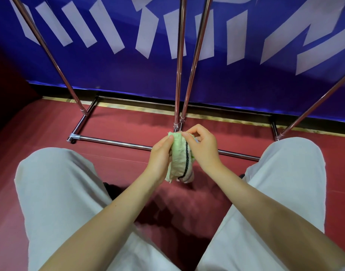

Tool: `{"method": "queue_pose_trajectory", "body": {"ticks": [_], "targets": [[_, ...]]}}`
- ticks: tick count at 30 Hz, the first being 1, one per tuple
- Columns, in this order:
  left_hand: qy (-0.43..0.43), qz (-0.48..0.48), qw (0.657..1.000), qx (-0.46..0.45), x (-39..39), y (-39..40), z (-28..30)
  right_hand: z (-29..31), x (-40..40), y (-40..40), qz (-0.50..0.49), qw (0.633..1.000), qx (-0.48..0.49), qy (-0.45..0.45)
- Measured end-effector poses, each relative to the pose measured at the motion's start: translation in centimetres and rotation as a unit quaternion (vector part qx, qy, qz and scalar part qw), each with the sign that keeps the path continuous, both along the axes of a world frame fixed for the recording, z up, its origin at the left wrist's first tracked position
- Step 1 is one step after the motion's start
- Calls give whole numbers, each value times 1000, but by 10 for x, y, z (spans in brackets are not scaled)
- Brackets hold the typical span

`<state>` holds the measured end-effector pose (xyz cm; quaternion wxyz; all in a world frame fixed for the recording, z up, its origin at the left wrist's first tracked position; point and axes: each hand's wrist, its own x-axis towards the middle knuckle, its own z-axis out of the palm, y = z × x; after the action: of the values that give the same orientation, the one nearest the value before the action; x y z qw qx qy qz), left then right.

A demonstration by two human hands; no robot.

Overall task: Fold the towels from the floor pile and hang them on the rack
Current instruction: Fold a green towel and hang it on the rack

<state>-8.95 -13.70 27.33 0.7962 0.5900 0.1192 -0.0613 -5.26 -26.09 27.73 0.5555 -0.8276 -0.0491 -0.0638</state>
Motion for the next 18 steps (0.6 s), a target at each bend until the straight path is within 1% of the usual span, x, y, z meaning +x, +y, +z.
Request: {"method": "queue_pose_trajectory", "body": {"ticks": [3, 6, 9, 12, 16, 18], "targets": [[21, -3, 1000, 8, 0, -2, -5, -4, -1, 0, -11, 999, 24, 35], [44, 0, 999, 7, -2, -5, -5, -7, -5, 1, -23, 998, 37, 40], [49, 6, 998, 30, -5, -9, -4, -8, -7, 1, -32, 997, 49, 47], [47, 15, 997, 54, -9, -13, -5, -7, -9, 1, -27, 997, 53, 46], [9, -2, 999, 50, -17, -15, -9, -10, -12, 3, -23, 997, 47, 57], [-1, 11, 999, 48, -19, -13, -10, -11, -13, 4, -15, 997, 48, 62]]}}
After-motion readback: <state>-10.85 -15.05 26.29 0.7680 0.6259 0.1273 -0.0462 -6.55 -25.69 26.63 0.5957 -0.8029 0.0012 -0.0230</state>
